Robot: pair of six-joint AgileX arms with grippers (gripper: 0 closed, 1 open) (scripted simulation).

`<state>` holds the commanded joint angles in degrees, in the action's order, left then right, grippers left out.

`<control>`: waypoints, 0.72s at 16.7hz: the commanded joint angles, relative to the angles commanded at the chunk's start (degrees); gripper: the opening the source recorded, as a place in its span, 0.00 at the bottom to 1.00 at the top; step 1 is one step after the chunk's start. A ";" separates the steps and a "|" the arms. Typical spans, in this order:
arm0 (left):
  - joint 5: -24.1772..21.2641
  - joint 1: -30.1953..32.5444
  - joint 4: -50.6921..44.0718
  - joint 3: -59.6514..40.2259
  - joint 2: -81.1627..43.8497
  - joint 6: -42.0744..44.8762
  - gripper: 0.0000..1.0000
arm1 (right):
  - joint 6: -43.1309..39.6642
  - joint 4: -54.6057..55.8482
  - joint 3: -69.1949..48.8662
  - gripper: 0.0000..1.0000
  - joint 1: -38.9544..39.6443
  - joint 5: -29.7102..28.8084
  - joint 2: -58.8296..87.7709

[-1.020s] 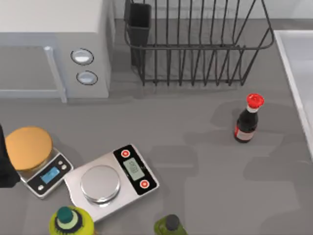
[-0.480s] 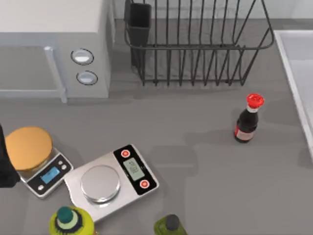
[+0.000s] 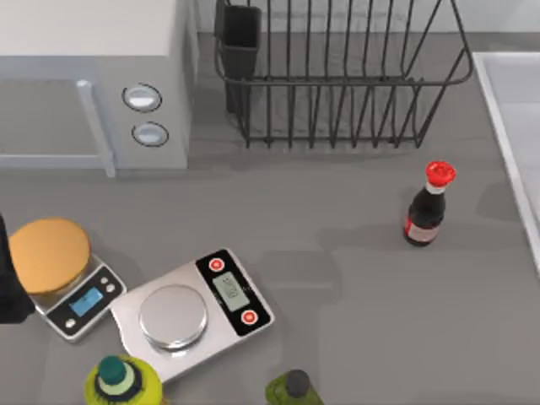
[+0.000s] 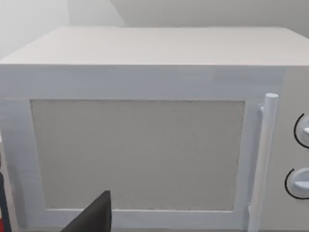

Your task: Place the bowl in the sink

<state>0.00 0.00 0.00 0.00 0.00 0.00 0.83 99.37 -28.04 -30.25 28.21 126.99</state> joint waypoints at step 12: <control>0.00 0.00 0.00 0.00 0.00 0.00 1.00 | 0.00 0.00 0.00 0.75 0.00 0.00 0.00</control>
<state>0.00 0.00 0.00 0.00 0.00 0.00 0.83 99.37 -28.04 -30.25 28.21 126.99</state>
